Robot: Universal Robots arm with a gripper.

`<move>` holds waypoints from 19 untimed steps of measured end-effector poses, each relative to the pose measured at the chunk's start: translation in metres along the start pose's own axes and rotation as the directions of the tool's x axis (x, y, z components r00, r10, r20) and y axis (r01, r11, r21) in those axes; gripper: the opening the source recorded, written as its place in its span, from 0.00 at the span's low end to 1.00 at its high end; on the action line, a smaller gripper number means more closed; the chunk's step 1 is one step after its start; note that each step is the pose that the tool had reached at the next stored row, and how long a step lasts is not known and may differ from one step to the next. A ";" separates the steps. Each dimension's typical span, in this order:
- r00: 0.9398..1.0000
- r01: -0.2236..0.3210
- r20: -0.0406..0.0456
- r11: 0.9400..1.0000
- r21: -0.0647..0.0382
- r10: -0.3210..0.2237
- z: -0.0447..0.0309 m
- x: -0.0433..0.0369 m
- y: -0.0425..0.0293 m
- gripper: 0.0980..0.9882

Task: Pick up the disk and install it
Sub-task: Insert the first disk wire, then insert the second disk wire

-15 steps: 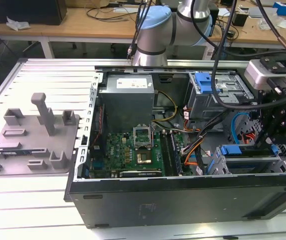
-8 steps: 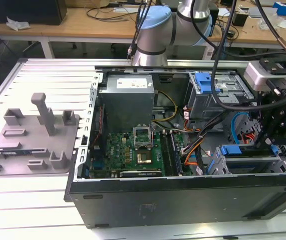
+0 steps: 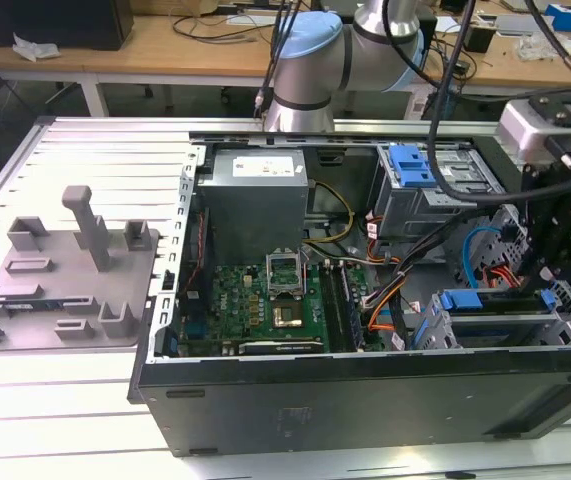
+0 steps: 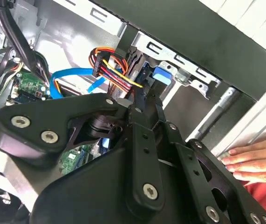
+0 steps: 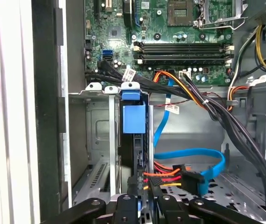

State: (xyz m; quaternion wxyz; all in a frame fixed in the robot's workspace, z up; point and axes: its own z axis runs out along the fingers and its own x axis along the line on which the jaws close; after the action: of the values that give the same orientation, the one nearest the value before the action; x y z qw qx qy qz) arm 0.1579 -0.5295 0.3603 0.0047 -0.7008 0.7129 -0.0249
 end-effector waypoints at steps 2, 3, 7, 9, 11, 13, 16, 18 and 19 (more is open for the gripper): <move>1.000 0.000 -0.001 1.000 0.000 0.000 -0.0055 -0.0004 -0.0002 0.16; 1.000 0.000 -0.001 1.000 0.000 0.000 -0.0074 -0.0006 -0.0003 0.16; 1.000 0.000 -0.002 1.000 0.000 0.000 -0.0169 -0.0012 -0.0007 0.16; 1.000 0.000 -0.002 1.000 0.000 0.000 -0.0206 -0.0011 -0.0022 0.16; 1.000 0.000 -0.002 1.000 0.000 0.000 -0.0208 -0.0011 -0.0023 0.16; 1.000 0.000 -0.002 1.000 0.000 0.000 -0.0210 -0.0011 -0.0024 0.16; 1.000 0.000 -0.002 1.000 0.000 0.000 -0.0210 -0.0011 -0.0025 0.16; 1.000 0.000 -0.002 1.000 0.000 0.000 -0.0211 -0.0011 -0.0025 0.16; 1.000 0.000 -0.002 1.000 0.000 0.000 -0.0212 -0.0011 -0.0026 0.16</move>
State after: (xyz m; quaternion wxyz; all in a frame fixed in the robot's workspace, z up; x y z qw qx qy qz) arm 0.1596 -0.5278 0.3816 0.0039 -0.7008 0.7129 -0.0258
